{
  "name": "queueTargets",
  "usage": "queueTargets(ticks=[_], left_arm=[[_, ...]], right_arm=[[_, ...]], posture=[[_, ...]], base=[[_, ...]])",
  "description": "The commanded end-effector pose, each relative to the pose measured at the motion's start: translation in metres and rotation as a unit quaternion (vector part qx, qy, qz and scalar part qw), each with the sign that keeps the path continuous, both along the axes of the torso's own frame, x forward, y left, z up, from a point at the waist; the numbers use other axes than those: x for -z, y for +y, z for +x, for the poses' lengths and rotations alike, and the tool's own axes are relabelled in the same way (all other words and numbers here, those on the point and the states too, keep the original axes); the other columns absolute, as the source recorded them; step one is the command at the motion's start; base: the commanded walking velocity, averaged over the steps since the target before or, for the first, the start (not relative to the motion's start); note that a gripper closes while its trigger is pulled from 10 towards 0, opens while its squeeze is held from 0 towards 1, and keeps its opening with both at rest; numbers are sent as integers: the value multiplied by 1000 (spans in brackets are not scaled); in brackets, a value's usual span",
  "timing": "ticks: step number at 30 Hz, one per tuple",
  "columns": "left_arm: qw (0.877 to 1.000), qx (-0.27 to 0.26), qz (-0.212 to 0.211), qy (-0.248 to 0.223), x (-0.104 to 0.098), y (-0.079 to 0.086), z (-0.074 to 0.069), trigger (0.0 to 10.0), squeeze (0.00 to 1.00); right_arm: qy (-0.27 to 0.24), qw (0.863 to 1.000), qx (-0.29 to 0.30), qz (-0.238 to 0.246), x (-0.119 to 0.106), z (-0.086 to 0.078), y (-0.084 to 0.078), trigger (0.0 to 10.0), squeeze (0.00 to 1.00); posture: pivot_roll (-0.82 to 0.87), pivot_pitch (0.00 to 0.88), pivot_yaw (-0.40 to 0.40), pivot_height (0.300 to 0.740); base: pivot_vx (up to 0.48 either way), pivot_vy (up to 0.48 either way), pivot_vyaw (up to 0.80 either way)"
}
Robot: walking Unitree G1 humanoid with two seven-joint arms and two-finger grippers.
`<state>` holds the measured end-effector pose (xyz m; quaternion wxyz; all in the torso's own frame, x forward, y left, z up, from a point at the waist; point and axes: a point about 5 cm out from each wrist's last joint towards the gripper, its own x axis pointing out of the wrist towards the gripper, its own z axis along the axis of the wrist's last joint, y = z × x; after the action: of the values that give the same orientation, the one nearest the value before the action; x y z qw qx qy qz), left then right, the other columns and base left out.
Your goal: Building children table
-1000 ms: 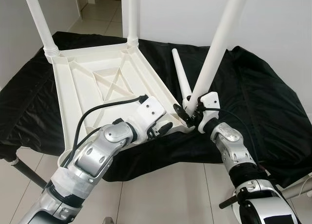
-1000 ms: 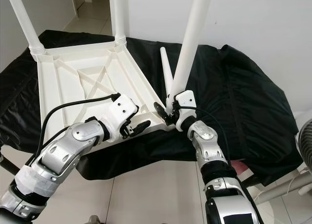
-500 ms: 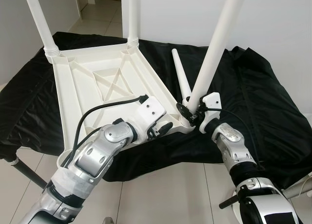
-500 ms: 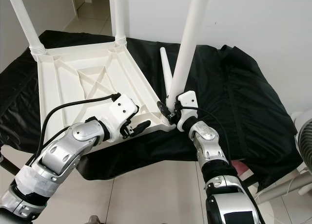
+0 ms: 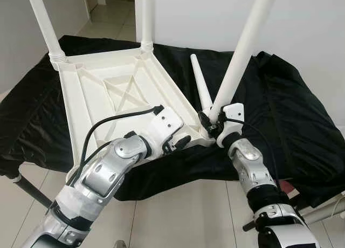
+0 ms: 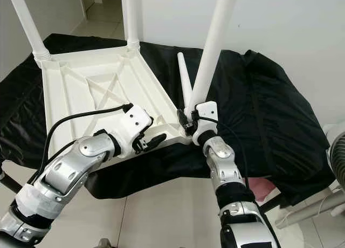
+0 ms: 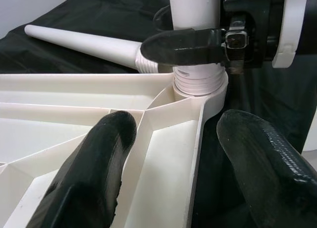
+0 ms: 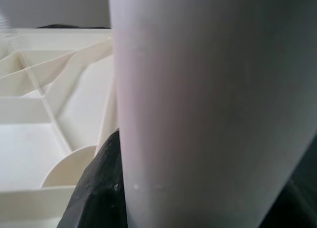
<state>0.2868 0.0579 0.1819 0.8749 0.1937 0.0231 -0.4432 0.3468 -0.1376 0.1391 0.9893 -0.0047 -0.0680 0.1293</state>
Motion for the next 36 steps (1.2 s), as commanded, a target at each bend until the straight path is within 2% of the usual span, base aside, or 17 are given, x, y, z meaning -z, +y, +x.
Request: queueTargets(ticks=[1, 2, 3, 6, 7, 9, 10, 12, 16, 21, 30, 31, 36], left_arm=[[999, 34, 9, 16, 3, -3, -5, 10000, 0], [999, 34, 9, 17, 3, -3, -5, 10000, 0], [999, 34, 9, 17, 3, -3, -5, 10000, 0], [999, 34, 9, 17, 4, -3, -5, 10000, 0], [999, 34, 9, 17, 4, -3, -5, 10000, 0], [999, 34, 8, 17, 3, -4, -5, 10000, 0], [999, 33, 7, 17, 3, -3, -5, 10000, 0], [999, 32, 7, 17, 3, -3, -5, 10000, 0], [999, 32, 7, 16, 3, -3, -5, 10000, 0], [999, 29, 6, 16, 3, -3, -5, 10000, 0], [999, 28, 4, 16, 3, -3, -5, 10000, 0], [999, 27, 4, 16, 3, -4, -5, 10000, 0], [999, 28, 3, 16, 3, -4, -6, 10000, 0]], right_arm=[[28, 999, 39, 5, 10, -3, -6, 10000, 0], [41, 995, 85, 30, 13, -6, 1, 10000, 0], [41, 995, 85, 30, 13, -6, 1, 10000, 0], [51, 989, 134, 46, 14, -7, 10, 10000, 0], [51, 989, 134, 46, 14, -7, 10, 10000, 0], [55, 984, 156, 62, 13, -9, 20, 10000, 0], [60, 985, 142, 73, 11, -10, 33, 10000, 0], [55, 987, 131, 69, 9, -10, 36, 10000, 0], [49, 989, 125, 61, 7, -11, 37, 10000, 0], [49, 987, 141, 54, 6, -10, 28, 10000, 0], [34, 989, 134, 60, 0, -10, 25, 10000, 16], [30, 990, 126, 65, -1, -11, 25, 10000, 1000], [16, 992, 111, 65, -4, -13, 26, 10000, 1000]], posture=[[27, 63, -45, 740], [28, 65, -47, 740], [28, 65, -47, 740], [30, 64, -49, 740], [30, 64, -49, 740], [34, 63, -51, 740], [34, 63, -51, 740], [34, 63, -51, 740], [37, 61, -56, 740], [35, 62, -60, 740], [34, 64, -63, 740], [19, 66, -73, 740], [22, 66, -67, 740]], base=[[0, 0, 0], [0, 0, 0], [0, 0, 0], [0, 0, 0], [0, 0, 0], [0, 0, 0], [0, 0, 0], [0, 0, 0], [0, 0, 0], [0, 0, 0], [0, 0, 0], [0, 0, 0], [0, 0, 0]])
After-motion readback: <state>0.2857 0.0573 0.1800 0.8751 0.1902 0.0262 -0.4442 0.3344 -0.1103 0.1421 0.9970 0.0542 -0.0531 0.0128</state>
